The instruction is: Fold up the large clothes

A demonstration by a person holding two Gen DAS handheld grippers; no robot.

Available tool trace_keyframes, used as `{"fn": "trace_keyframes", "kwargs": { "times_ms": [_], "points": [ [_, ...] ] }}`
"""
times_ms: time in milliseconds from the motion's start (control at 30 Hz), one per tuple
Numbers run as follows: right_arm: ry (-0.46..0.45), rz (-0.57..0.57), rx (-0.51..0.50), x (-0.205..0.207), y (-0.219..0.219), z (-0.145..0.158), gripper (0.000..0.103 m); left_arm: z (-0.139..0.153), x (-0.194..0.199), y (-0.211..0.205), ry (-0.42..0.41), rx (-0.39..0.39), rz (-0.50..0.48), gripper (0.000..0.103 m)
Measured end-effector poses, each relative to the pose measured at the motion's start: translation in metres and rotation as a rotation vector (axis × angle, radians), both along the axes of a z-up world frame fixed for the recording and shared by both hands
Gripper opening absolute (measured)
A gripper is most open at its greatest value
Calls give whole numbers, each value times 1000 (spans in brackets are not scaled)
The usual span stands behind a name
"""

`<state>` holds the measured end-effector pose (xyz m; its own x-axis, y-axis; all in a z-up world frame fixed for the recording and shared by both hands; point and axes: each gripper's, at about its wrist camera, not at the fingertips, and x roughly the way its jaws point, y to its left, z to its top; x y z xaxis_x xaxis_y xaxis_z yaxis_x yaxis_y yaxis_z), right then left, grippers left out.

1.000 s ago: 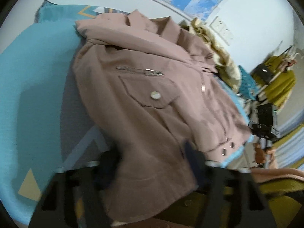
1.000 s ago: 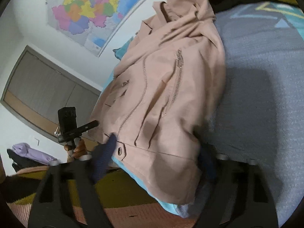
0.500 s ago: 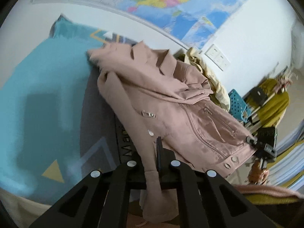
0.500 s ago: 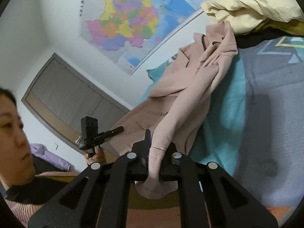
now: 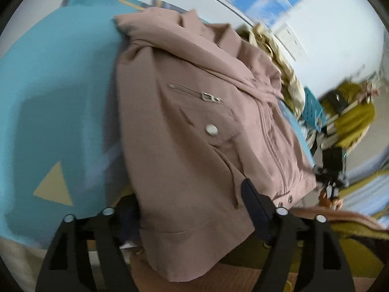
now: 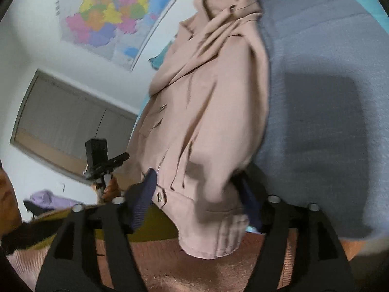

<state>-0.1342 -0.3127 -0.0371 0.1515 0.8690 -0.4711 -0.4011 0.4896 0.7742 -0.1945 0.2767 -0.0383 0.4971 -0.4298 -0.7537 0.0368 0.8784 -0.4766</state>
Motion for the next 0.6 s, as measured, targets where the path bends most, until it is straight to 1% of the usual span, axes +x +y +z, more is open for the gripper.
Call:
{"fn": "trace_keyframes", "kwargs": {
  "times_ms": [33, 67, 100, 133, 167, 200, 233, 267, 333, 367, 467, 567, 600],
  "points": [
    [-9, 9, -11, -1, 3, 1, 67, 0, 2, -5, -3, 12, -13, 76],
    [-15, 11, -15, -1, 5, 2, 66, -1, 5, -9, -6, 20, -18, 67],
    [-15, 9, -17, -1, 7, 2, 56, -2, 8, -13, -5, 14, -28, 56],
    [-6, 11, -16, 0, 9, 0, 36, -4, 9, -14, 9, 17, -27, 27],
    [8, 9, -11, 0, 10, -3, 24, -8, 13, -13, 28, 25, -5, 16],
    [18, 7, 6, 2, 11, -4, 13, -10, 15, -10, 38, 8, 14, 13],
    [25, 8, 37, 2, 10, -4, 12, -10, 15, -7, 34, -7, 28, 8],
    [18, 3, 70, 0, 8, 1, 10, -6, 13, -5, 18, -23, 45, 5],
    [-18, -2, 131, -6, 5, 15, 9, 6, 8, -1, -23, -54, 63, 4],
    [-51, -8, 170, -10, 2, 27, 8, 16, 5, 2, -59, -67, 71, 4],
    [-127, -22, 238, -18, -2, 56, 8, 43, -3, 5, -141, -75, 79, 4],
    [-182, -40, 291, -16, -2, 77, 8, 61, -2, 7, -190, -80, 69, 4],
    [-186, -48, 300, -13, -3, 81, 8, 66, 2, 9, -202, -85, 71, 4]
  ]
}}
